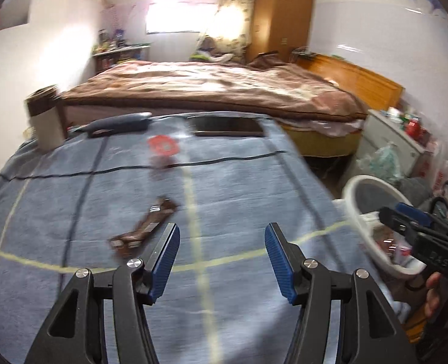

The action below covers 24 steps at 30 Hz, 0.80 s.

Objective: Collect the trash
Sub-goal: 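Move both open tools back over the table, then grasp the other chocolate wrapper with the left tool while the right tool grasps the red-lidded clear cup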

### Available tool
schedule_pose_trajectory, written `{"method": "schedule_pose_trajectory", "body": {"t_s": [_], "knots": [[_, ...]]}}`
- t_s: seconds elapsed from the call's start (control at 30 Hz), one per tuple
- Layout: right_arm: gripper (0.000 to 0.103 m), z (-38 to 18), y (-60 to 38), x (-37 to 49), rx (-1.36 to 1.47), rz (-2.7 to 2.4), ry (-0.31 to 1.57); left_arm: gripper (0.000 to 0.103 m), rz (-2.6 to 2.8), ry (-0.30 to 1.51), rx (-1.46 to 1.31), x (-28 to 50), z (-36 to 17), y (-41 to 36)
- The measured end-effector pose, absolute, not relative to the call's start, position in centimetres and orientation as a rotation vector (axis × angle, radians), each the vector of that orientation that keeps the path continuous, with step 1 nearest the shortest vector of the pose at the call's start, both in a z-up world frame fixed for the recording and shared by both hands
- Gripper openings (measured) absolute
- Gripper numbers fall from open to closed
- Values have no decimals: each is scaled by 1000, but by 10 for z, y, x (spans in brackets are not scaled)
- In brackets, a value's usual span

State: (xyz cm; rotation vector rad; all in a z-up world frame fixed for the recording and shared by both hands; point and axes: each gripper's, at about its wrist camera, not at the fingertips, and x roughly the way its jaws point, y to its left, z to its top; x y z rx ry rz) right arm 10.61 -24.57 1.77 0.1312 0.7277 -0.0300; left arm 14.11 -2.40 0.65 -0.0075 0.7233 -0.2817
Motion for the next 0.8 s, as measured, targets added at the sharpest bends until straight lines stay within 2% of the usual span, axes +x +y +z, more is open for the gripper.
{"method": "schedule_pose_trajectory", "body": {"t_s": [0.33,0.8], "knots": [[62,15,-202,129,90,57,762,61,-193,751,34,162,-7,24],[62,14,-163,166,78,105,790,61,-232,889,72,205,-42,27]]}}
